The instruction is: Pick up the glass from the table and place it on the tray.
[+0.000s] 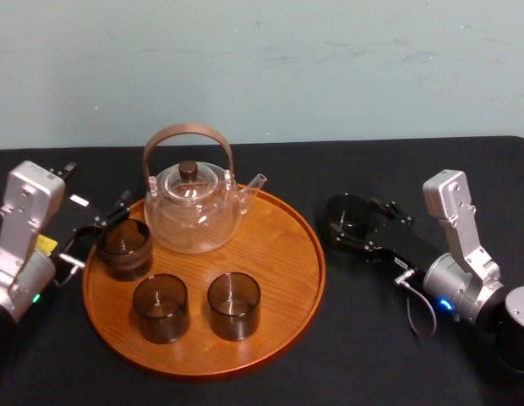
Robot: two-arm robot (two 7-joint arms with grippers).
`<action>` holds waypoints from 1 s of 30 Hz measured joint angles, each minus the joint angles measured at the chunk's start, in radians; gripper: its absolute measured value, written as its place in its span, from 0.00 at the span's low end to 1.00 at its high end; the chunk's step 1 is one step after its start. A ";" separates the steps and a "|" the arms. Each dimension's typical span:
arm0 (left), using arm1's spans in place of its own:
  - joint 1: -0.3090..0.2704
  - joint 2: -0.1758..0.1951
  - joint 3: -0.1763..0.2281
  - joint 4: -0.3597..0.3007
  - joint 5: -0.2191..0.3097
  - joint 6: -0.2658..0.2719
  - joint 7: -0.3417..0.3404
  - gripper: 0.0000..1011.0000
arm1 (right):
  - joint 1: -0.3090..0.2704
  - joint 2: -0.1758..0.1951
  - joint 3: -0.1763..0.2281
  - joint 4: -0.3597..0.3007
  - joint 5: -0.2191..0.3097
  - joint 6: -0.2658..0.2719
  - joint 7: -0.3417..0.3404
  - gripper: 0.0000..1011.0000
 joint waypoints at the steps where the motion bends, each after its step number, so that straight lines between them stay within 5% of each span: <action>1: 0.000 0.000 0.000 0.000 0.000 0.000 0.000 0.99 | 0.008 -0.003 -0.002 0.011 0.000 -0.002 0.003 0.99; 20: 0.000 0.000 0.000 0.000 0.000 0.000 0.000 0.99 | 0.104 -0.036 -0.025 0.159 0.001 -0.038 0.036 0.99; 30: 0.000 0.000 0.000 0.000 0.000 0.000 0.000 0.99 | 0.106 -0.036 -0.026 0.162 0.000 -0.040 0.037 0.99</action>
